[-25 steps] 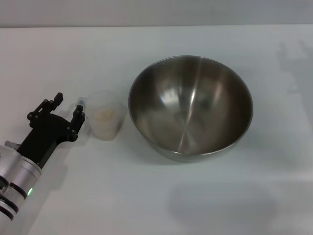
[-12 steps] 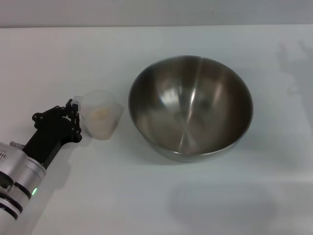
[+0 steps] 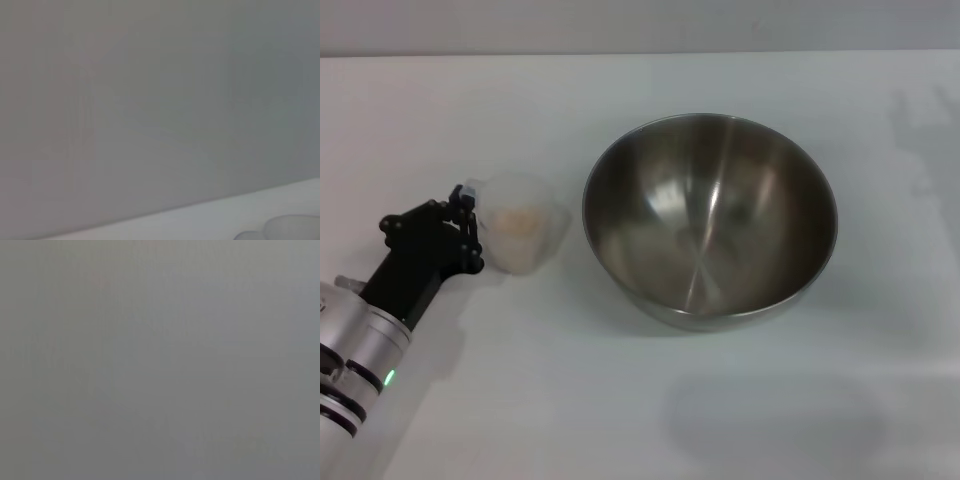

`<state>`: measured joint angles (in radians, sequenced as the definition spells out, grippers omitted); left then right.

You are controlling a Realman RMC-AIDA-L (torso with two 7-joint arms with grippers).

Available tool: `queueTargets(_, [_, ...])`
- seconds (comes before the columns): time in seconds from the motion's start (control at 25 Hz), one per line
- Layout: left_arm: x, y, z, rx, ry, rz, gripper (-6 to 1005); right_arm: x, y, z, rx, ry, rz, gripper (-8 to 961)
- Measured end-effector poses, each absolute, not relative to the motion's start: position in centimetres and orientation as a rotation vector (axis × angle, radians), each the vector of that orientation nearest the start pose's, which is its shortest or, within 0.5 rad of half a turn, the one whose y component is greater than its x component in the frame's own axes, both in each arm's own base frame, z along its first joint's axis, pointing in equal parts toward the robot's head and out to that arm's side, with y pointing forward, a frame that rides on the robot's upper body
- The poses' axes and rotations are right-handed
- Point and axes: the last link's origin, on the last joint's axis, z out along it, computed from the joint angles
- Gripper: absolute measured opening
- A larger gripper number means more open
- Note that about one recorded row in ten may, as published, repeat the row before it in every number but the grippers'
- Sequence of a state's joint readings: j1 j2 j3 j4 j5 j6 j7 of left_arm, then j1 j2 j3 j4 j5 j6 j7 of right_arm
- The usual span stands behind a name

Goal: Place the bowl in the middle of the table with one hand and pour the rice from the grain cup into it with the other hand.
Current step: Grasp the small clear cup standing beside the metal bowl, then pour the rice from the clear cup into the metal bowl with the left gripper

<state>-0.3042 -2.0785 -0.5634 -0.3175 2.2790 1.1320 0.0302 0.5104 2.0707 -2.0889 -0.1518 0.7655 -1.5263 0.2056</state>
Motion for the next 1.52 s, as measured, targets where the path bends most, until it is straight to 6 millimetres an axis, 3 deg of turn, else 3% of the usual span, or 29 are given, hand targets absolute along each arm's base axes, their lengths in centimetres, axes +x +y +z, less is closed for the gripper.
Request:
queueTargets(0.36, [-29.4, 29.7, -6.1, -1.778, -0.144, -0.479, 27, 27.6, 34.5, 4.1, -1.378, 0.249, 1.054, 547])
queueTargets(0.4, [-28.6, 30.3, -5.7, -1.747, -0.027, -0.429, 26, 27.6, 34.6, 4.2, -1.377, 0.246, 1.052, 547])
queueTargets(0.68, [-25.4, 30.5, -5.2, -1.645, 0.333, -0.353, 26, 27.4, 34.8, 4.3, -1.378, 0.235, 1.043, 548])
queueTargets(0.8, [-23.2, 29.9, -6.5, -1.599, 0.633, -0.252, 26, 27.4, 34.9, 4.4, -1.377, 0.228, 1.045, 548])
queueTargets(0.84, [-23.2, 29.9, -6.5, -1.599, 0.633, -0.252, 26, 27.3, 34.9, 4.4, -1.377, 0.227, 1.045, 548])
queueTargets(1.0, [-21.5, 29.1, -8.6, -1.569, 0.939, -0.157, 26, 27.1, 35.1, 4.5, -1.379, 0.221, 1.051, 547])
queueTargets(1.52, [-20.6, 28.1, -10.8, -1.351, 1.396, 0.142, 27, 26.6, 35.6, 4.7, -1.388, 0.203, 1.058, 543])
